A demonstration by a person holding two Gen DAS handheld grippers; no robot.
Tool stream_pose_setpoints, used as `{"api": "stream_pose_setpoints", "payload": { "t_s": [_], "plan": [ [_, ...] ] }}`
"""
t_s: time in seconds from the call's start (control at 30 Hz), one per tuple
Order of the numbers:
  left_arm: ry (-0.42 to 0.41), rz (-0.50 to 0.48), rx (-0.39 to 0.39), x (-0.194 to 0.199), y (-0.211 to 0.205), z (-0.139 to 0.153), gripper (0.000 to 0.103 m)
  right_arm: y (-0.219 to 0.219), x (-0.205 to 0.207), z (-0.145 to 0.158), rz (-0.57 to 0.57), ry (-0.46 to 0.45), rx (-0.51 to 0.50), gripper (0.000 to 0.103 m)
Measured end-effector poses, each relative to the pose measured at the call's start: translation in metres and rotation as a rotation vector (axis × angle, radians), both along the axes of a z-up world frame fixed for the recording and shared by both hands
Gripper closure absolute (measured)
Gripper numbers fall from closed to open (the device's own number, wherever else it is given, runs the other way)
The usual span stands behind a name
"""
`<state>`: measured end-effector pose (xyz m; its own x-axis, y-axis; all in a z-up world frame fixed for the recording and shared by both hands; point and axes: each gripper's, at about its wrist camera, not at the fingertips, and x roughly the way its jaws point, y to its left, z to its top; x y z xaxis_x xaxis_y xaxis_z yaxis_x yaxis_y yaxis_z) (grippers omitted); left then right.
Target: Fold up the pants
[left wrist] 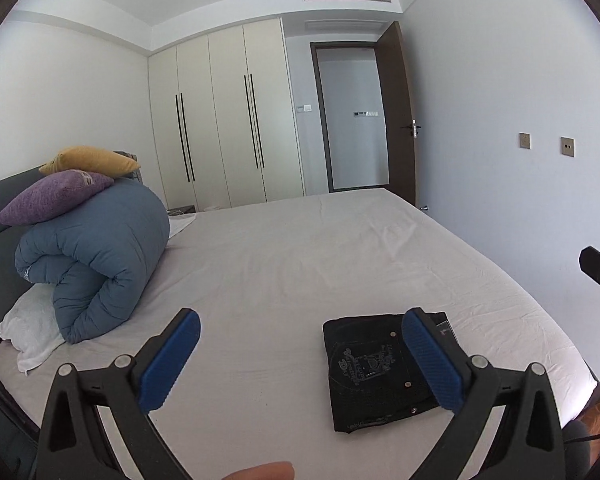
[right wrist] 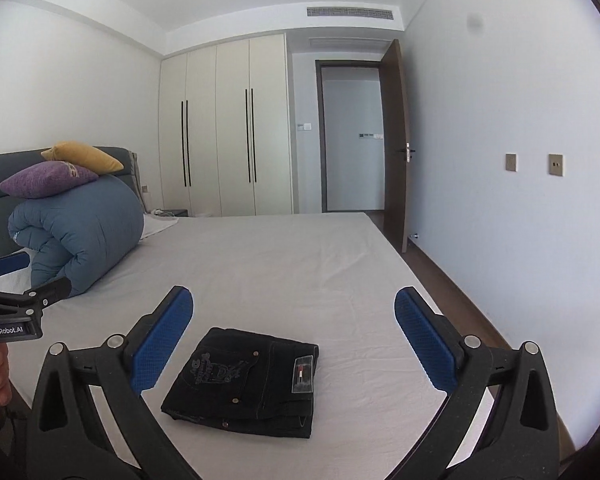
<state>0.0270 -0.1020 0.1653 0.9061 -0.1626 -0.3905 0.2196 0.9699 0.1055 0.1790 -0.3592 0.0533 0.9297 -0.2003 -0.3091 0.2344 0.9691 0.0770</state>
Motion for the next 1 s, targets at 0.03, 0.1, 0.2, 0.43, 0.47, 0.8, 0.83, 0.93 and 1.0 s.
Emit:
{"api": "stream_pose_setpoints", "payload": {
  "t_s": [0.03, 0.1, 0.2, 0.43, 0.47, 0.8, 0.83, 0.93, 1.0],
  "plan": [
    [0.032, -0.001, -0.006, -0.001, 0.0, 0.001, 0.0, 0.003, -0.006, 0.002, -0.018, 0.023, -0.001, 0.0],
    [0.093, 0.006, -0.011, 0.0, -0.002, -0.001, 0.0, 0.01, -0.018, 0.007, -0.039, 0.055, 0.009, 0.0],
    [0.172, 0.015, -0.04, 0.001, -0.004, -0.008, 0.0, 0.008, -0.027, 0.013, -0.033, 0.122, 0.064, 0.0],
    [0.294, -0.008, -0.027, -0.002, -0.02, -0.043, 0.0, 0.009, -0.026, 0.003, -0.065, 0.279, 0.168, 0.0],
    [0.306, -0.005, -0.028, -0.003, -0.022, -0.047, 0.0, 0.011, -0.025, 0.0, -0.055, 0.294, 0.173, 0.0],
    [0.381, 0.006, -0.048, 0.004, -0.02, -0.064, 0.0, 0.011, -0.009, -0.014, -0.056, 0.372, 0.198, 0.0],
    [0.385, 0.008, -0.048, 0.005, -0.02, -0.065, 0.0, 0.011, -0.008, -0.015, -0.054, 0.378, 0.202, 0.0],
    [0.389, 0.012, -0.044, 0.006, -0.019, -0.068, 0.0, 0.01, -0.005, -0.016, -0.051, 0.389, 0.207, 0.0],
    [0.395, 0.013, -0.044, 0.008, -0.018, -0.069, 0.0, 0.01, -0.002, -0.018, -0.046, 0.399, 0.21, 0.0]
  ]
}}
